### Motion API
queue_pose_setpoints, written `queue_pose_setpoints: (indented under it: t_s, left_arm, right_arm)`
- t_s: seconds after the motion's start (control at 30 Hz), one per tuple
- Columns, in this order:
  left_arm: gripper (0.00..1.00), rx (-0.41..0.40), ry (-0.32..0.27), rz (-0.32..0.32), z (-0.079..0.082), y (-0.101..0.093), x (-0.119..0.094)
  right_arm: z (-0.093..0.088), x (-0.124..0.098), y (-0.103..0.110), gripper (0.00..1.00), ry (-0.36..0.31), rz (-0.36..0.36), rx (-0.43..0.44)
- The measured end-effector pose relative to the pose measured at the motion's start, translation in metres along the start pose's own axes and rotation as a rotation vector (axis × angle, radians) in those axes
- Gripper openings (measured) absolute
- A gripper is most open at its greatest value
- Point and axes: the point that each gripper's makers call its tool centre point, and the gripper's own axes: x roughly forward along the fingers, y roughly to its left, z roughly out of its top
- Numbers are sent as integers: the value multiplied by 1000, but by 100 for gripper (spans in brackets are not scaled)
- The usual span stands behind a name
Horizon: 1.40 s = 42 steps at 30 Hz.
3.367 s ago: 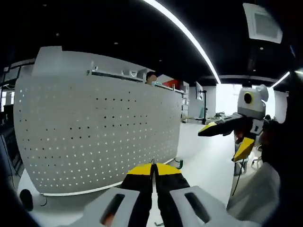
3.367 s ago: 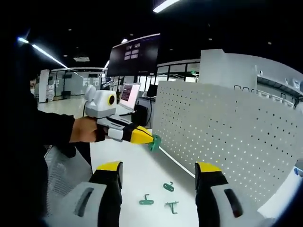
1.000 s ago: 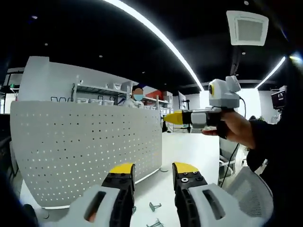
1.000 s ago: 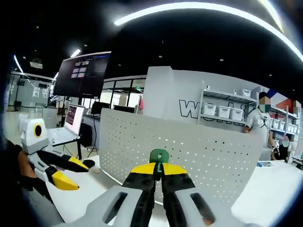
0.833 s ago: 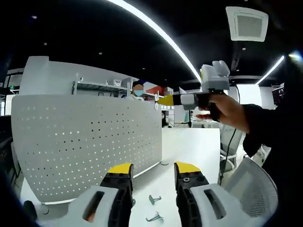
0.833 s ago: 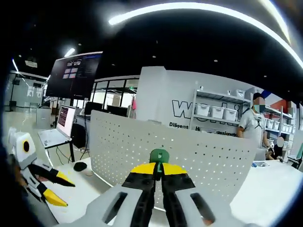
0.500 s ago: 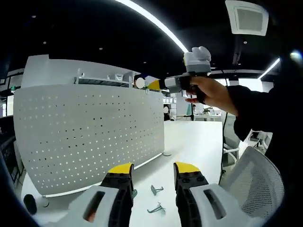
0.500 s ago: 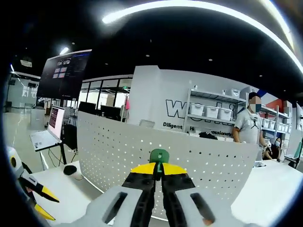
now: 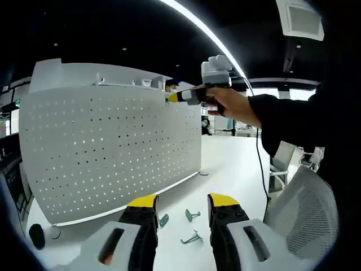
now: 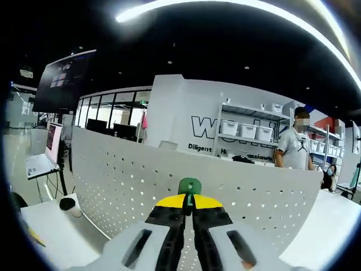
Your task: Insert the hook assembly into the mounting plate slot until the hook locks in place.
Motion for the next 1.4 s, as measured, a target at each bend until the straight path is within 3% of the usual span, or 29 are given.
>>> queue_pose_setpoints:
  t_s: [0.5,1.0,1.23,1.4]
  left_arm:
    - [35,-12,22,7,-5,0,3]
    - [34,-32,26,7,-7,1,5]
    - [34,-34,28,1,-8,-1,5]
    - [34,-35,21,4,-6,0,4]
  right_arm:
    - [-11,21,-16,1,2,-31,7]
    - [-14,27,-15,1,-36,-56,-17]
    - [-14,33,-14,1,-22,-111,-73]
    - [-17,34,-13,2,0,-139,-166]
